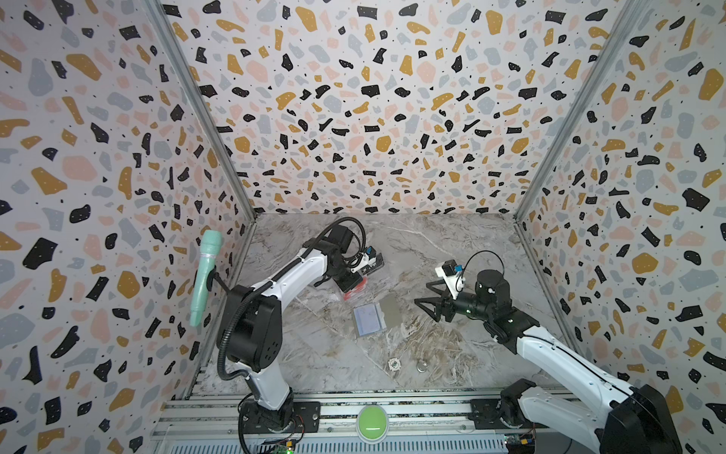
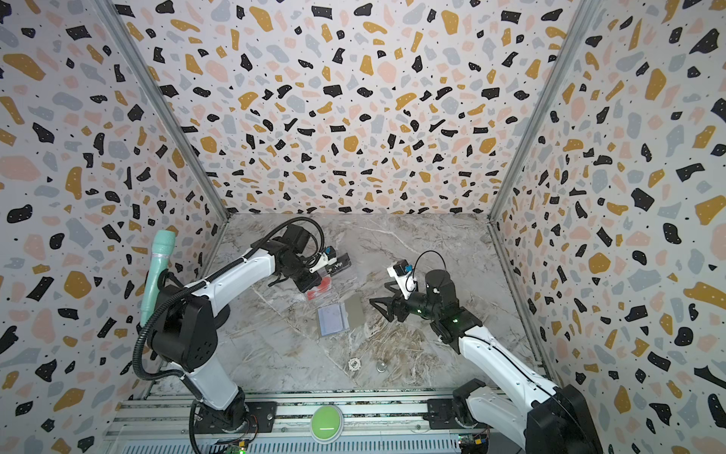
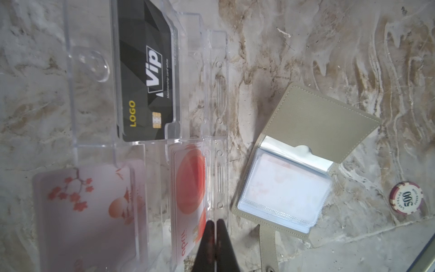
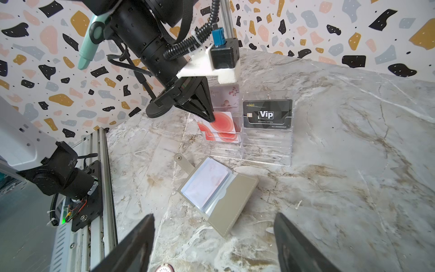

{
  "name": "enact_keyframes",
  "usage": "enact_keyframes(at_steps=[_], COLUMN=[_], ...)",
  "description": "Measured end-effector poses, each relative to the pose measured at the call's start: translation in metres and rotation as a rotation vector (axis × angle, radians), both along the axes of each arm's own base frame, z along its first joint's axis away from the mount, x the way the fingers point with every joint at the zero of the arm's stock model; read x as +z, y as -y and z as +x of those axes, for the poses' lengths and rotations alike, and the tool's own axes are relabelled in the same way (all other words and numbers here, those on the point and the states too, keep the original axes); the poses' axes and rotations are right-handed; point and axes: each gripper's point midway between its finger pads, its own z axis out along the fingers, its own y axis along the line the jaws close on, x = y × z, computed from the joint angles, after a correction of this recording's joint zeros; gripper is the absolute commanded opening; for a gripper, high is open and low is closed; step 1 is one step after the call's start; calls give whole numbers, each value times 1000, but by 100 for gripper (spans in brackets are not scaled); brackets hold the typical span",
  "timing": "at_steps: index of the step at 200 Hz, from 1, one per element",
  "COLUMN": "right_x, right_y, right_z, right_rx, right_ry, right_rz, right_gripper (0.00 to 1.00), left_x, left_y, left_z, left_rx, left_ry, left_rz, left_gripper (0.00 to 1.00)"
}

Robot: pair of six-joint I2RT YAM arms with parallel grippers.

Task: Take the credit cards out of the card holder
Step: Place the credit card in the storage box.

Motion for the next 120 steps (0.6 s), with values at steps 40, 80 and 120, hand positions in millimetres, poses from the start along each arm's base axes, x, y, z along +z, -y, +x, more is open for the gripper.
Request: enact_keyframes(at_steps=[40,80,120], right_x=[1,-1,0], right_y=[4,5,5], right_z=[2,0,-1], right_rx=[-5,-7,-1], right_ry=[0,-7,-4], right_rz=[17,23,29], right_gripper=[80,80,80], left_x=[-17,-26,-34], left_y=[-2,-6,-8], left_z=[4,7,6], left_rx=[7,17,22], left_ry=[5,23,34], left_rz=[14,27,34], left_gripper=[0,0,0])
